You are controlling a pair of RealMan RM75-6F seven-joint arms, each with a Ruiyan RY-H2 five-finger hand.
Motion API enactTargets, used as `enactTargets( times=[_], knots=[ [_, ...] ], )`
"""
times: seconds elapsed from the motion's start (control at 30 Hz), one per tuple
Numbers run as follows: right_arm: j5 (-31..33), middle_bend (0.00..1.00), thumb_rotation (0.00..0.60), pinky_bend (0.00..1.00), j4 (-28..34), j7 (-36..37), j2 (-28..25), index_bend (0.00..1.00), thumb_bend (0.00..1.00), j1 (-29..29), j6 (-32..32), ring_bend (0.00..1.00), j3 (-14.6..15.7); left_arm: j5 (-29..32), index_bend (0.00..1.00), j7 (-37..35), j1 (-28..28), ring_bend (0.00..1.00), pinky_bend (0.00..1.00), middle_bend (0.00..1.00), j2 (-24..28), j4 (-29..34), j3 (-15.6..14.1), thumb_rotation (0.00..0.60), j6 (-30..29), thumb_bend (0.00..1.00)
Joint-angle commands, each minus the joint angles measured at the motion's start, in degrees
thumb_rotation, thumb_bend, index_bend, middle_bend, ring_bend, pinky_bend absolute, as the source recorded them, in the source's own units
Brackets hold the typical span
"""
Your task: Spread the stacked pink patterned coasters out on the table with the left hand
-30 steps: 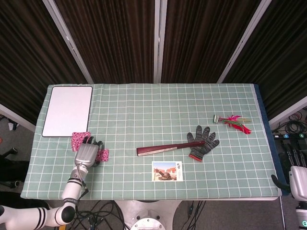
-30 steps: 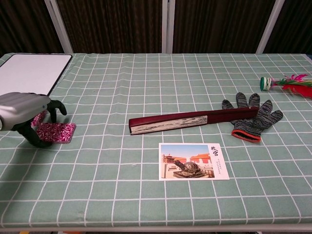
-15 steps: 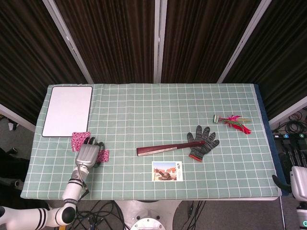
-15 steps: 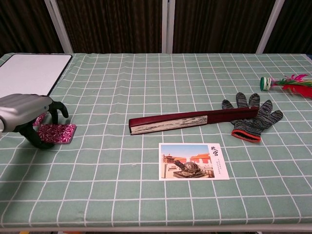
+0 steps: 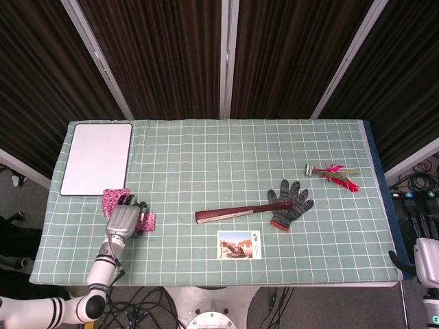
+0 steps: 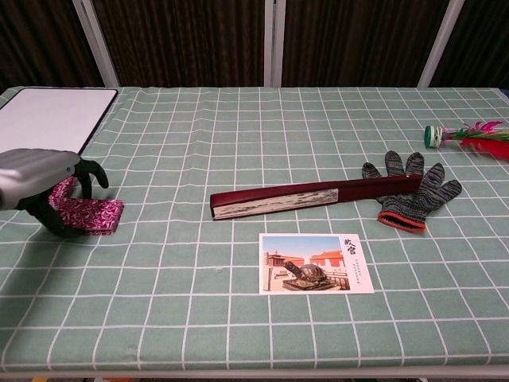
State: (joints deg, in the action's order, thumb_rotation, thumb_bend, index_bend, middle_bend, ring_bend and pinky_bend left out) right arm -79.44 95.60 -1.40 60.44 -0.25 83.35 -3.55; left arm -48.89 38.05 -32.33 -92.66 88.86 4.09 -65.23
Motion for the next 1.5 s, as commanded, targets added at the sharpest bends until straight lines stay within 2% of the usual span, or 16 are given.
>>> enactTargets(
  times=[0.03,0.33,0.57,0.83,1.0,1.03,1.07,1.17,1.2,1.3,1.5],
  knots=[
    [0.06,0.00,0.600,0.00,0.00,-0.05,0.01,0.00,0.14,0.03,-0.08,0.00,0.01,-0.03,0.27,-0.43,0.08,0.07,0.08,0.38,0.19,0.21,0.13,0.600,0.17,0.21],
    [0.18,0.00,0.600,0.00,-0.03,0.01,0.01,0.00,0.14,0.07,-0.17,0.00,-0.05,-0.45,0.27,-1.50,0.00,0.08,0.08,0.39,1.29,1.49,1.00,0.600,0.13,0.21],
    [0.32,0.00,0.600,0.00,0.00,0.04,-0.08,0.00,0.14,0.18,-0.33,0.00,-0.16,1.95,0.27,-0.46,-2.31,0.08,0.08,0.39,2.33,2.16,3.83,0.600,1.76,0.22],
    [1.17,0.00,0.600,0.00,-0.61,0.84,-0.03,0.00,0.14,0.28,-0.91,0.00,-0.39,8.89,0.28,2.53,-8.05,0.09,0.08,0.40,-0.19,-2.36,8.18,0.600,5.53,0.22],
    [1.57,0.00,0.600,0.00,-1.13,2.05,-0.25,0.00,0.14,0.12,-0.85,0.00,-0.63,10.51,0.28,2.63,-10.11,0.09,0.08,0.40,-2.58,-6.40,8.89,0.600,6.58,0.22],
    [1.64,0.00,0.600,0.00,-1.31,2.37,-0.31,0.00,0.14,0.05,-0.81,0.00,-0.66,10.46,0.28,2.19,-10.31,0.09,0.08,0.39,-2.96,-6.99,8.95,0.600,6.71,0.22],
    [1.70,0.00,0.600,0.00,-1.43,2.58,-0.35,0.00,0.14,0.02,-0.82,0.00,-0.70,10.06,0.26,1.69,-10.36,0.08,0.08,0.34,-3.19,-7.34,8.90,0.600,6.72,0.22],
    [1.89,0.00,0.600,0.00,-1.78,3.14,-0.41,0.00,0.14,0.00,-0.97,0.00,-0.78,6.23,0.17,-2.27,-9.81,0.02,0.08,0.05,-3.98,-8.23,8.91,0.600,5.82,0.18],
    [1.90,0.00,0.600,0.00,-1.87,3.29,-0.40,0.00,0.14,0.02,-1.07,0.00,-0.77,5.01,0.14,-3.53,-9.57,0.00,0.08,0.00,-4.16,-8.49,8.88,0.600,5.46,0.17],
    [1.72,0.00,0.600,0.00,-1.93,3.36,-0.37,0.00,0.14,0.11,-1.31,0.00,-0.66,2.96,0.12,-5.37,-9.14,0.00,0.08,0.00,-3.94,-8.56,8.55,0.600,5.01,0.15],
    [1.08,0.00,0.600,0.00,-1.30,2.68,-0.39,0.00,0.14,0.06,-0.80,0.00,-0.54,2.63,0.12,-4.93,-8.02,0.00,0.08,0.00,-1.14,-5.24,7.92,0.600,3.26,0.14]
  ],
)
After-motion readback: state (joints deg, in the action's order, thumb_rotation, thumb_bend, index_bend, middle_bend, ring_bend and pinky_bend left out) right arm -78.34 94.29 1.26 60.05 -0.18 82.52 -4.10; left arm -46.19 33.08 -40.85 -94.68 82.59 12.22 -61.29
